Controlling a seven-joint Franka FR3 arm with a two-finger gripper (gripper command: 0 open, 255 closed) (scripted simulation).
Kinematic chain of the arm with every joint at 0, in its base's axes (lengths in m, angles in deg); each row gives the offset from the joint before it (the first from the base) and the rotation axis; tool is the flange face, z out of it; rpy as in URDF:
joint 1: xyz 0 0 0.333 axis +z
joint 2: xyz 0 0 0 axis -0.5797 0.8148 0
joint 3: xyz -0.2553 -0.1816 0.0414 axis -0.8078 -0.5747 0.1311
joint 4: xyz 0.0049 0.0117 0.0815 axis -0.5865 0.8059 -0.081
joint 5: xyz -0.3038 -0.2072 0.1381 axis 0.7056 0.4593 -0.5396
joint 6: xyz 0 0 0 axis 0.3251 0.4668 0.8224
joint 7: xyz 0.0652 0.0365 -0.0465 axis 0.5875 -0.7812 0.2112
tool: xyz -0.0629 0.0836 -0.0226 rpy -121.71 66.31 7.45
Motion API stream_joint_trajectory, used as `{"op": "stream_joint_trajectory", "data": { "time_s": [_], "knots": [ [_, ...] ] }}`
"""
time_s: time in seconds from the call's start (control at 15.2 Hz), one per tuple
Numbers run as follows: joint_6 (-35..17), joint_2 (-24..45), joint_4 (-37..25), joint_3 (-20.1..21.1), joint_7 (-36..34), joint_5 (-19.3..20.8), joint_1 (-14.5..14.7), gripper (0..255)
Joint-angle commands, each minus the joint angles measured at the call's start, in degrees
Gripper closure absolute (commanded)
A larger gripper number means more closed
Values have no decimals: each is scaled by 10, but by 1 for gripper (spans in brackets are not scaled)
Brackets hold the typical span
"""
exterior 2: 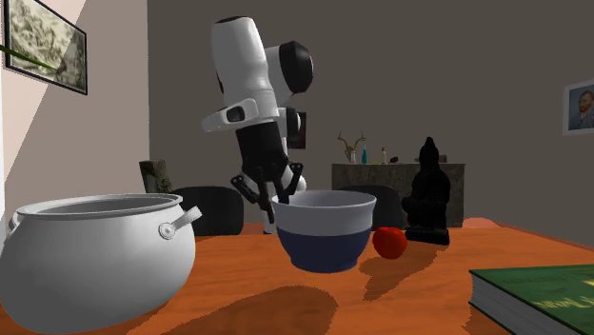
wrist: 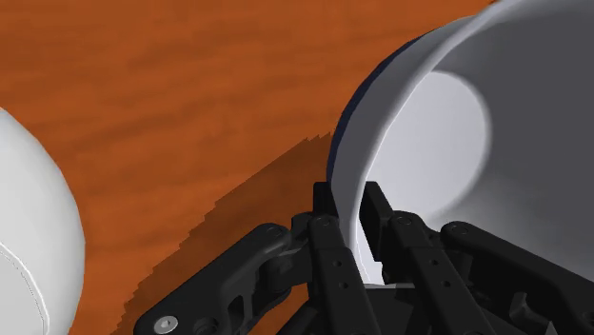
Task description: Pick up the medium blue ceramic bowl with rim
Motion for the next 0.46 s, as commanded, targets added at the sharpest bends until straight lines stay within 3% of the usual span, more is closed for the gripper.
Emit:
{"op": "stream_joint_trajectory", "data": {
  "time_s": [0.0,0.4],
  "knots": [
    [19,4,-24,1,-5,0,1,255],
    [57,14,-73,1,-12,2,2,255]
  ]
}}
